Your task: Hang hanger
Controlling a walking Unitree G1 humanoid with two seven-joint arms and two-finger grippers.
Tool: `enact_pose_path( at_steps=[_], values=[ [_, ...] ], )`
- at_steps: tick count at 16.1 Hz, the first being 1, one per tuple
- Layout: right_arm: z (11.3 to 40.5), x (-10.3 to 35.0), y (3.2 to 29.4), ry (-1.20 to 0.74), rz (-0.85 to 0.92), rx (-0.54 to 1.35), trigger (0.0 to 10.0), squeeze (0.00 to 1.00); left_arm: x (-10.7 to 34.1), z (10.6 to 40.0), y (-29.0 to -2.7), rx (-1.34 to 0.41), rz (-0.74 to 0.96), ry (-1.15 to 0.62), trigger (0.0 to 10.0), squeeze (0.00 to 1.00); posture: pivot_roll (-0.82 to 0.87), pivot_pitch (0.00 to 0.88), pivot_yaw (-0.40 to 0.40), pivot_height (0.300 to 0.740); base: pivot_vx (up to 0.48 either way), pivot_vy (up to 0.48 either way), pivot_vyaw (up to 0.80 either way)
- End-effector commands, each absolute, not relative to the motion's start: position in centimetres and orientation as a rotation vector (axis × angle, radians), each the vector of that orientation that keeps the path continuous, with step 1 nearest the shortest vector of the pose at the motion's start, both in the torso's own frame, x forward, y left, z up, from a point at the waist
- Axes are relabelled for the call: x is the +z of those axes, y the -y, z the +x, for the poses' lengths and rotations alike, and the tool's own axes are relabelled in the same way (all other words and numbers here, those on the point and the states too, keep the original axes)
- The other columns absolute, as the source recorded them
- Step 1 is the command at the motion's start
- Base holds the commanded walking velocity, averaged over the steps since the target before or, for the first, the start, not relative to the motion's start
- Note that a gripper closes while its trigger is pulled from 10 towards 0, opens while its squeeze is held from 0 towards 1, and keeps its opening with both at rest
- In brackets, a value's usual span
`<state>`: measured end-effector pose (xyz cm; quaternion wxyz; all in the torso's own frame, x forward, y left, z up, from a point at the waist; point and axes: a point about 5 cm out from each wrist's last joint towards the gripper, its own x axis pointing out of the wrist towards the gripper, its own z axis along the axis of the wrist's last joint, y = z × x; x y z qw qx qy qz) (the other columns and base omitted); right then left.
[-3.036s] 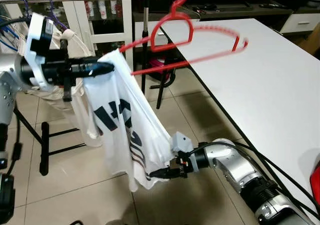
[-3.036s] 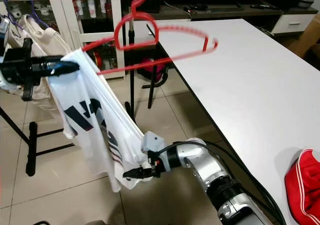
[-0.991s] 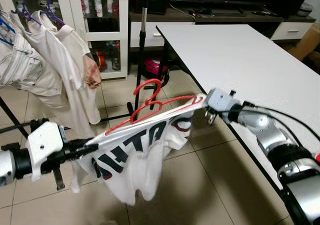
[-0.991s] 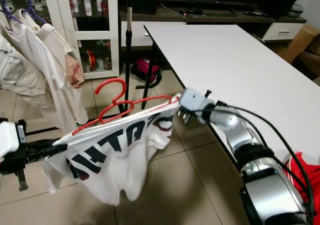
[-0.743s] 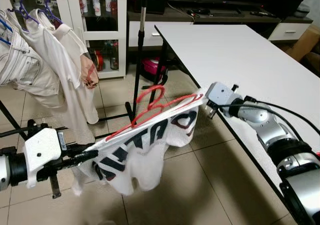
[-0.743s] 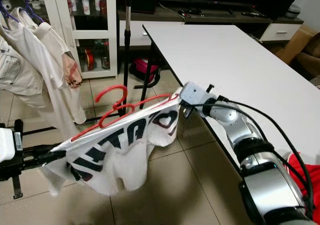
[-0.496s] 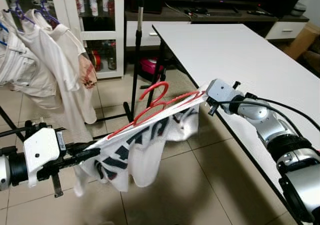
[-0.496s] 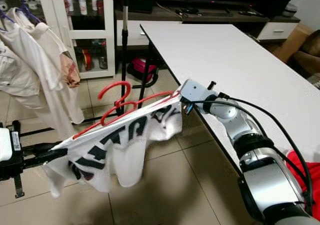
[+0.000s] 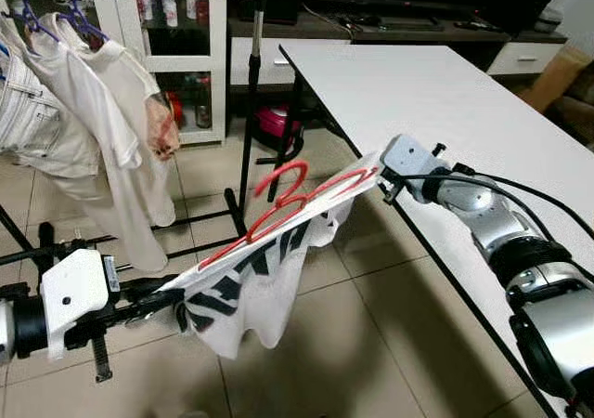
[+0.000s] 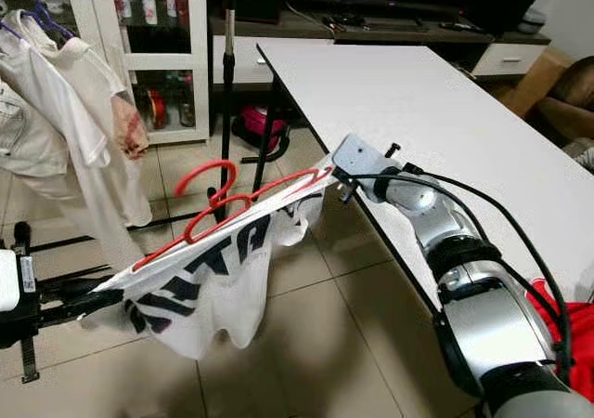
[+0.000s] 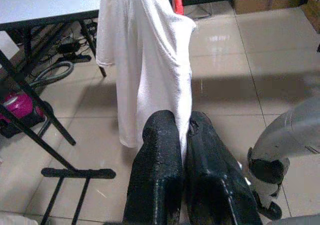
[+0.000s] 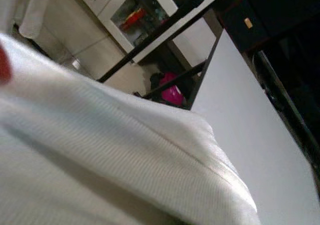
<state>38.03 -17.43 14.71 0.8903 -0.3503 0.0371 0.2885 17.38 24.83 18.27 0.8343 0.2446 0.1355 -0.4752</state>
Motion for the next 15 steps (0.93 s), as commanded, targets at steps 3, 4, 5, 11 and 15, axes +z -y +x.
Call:
enact_pose_path(
  at_steps=[3,4,5,11,15],
  values=[
    [38.4,15.9,22.0,-0.135,-0.558,0.383,0.0,0.00,16.9,17.2,-27.6,-0.911,0.604,-0.497,0.0,0.00,0.05,0.000,-0.170,0.740,0.000,0.000,0.00],
    [38.5,16.1,21.6,-0.119,-0.531,0.403,0.0,0.00,16.2,17.7,-28.7,-0.838,0.697,-0.555,0.0,0.00,0.05,0.000,-0.166,0.740,0.000,0.000,0.00],
    [38.5,16.1,21.4,-0.116,-0.525,0.413,0.0,0.00,16.0,17.9,-29.3,-0.805,0.735,-0.579,0.0,0.00,0.05,0.000,-0.166,0.740,0.000,0.000,0.00],
    [38.1,15.2,19.8,-0.098,-0.525,0.494,0.0,0.00,15.2,19.1,-30.0,-0.777,0.842,-0.634,0.0,0.00,0.05,0.000,-0.154,0.740,0.000,0.000,0.00],
    [37.7,15.2,17.6,-0.032,-0.538,0.631,0.0,0.00,15.5,20.8,-28.4,-0.817,0.834,-0.494,0.0,0.00,0.06,0.000,-0.152,0.740,0.000,0.000,0.00]
  ],
)
